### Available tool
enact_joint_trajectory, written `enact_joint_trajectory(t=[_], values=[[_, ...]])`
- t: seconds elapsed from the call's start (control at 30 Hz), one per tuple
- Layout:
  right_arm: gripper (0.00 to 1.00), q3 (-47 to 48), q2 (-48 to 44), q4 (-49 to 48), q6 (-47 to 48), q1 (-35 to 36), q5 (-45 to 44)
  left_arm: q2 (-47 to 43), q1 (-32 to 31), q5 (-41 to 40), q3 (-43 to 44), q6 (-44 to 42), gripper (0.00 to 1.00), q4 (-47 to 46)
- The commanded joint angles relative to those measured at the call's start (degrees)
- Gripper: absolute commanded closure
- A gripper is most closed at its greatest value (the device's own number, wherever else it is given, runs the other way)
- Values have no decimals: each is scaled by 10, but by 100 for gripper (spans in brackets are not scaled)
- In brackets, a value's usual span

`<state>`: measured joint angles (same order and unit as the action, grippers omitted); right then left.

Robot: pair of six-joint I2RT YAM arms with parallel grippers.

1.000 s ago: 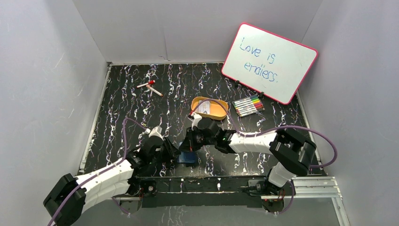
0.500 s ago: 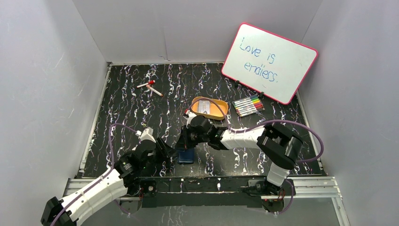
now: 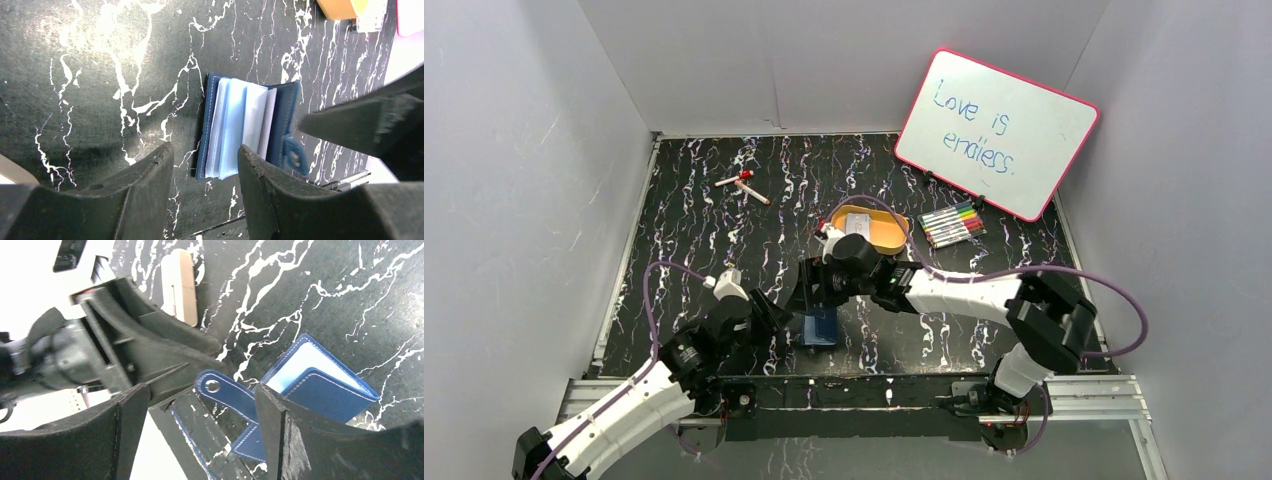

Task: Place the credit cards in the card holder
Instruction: Close the card holder at the center of the board.

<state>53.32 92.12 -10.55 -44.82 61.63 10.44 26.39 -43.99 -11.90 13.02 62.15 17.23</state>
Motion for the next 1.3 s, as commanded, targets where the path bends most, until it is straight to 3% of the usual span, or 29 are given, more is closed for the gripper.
enact_joint_trajectory(t=[0.0,0.23,0.4,0.7,0.9,1.27], values=[[14,37,-78,60,29,3,-24,-10,-1,-25,28,-2,52,22],[14,-35,-210,150,34,2,-142,-10,-2,-35,39,-2,51,21],[28,-135,-263,154,-9,-10,-170,12,-2,-30,32,-2,51,2],[44,-126,-132,95,-8,-11,-116,67,-1,-1,-2,10,52,-63],[41,-88,-49,74,-4,-11,-86,102,-1,30,-27,13,53,-109],[30,-59,1,57,-24,-11,-83,132,-1,50,-49,11,56,-148]])
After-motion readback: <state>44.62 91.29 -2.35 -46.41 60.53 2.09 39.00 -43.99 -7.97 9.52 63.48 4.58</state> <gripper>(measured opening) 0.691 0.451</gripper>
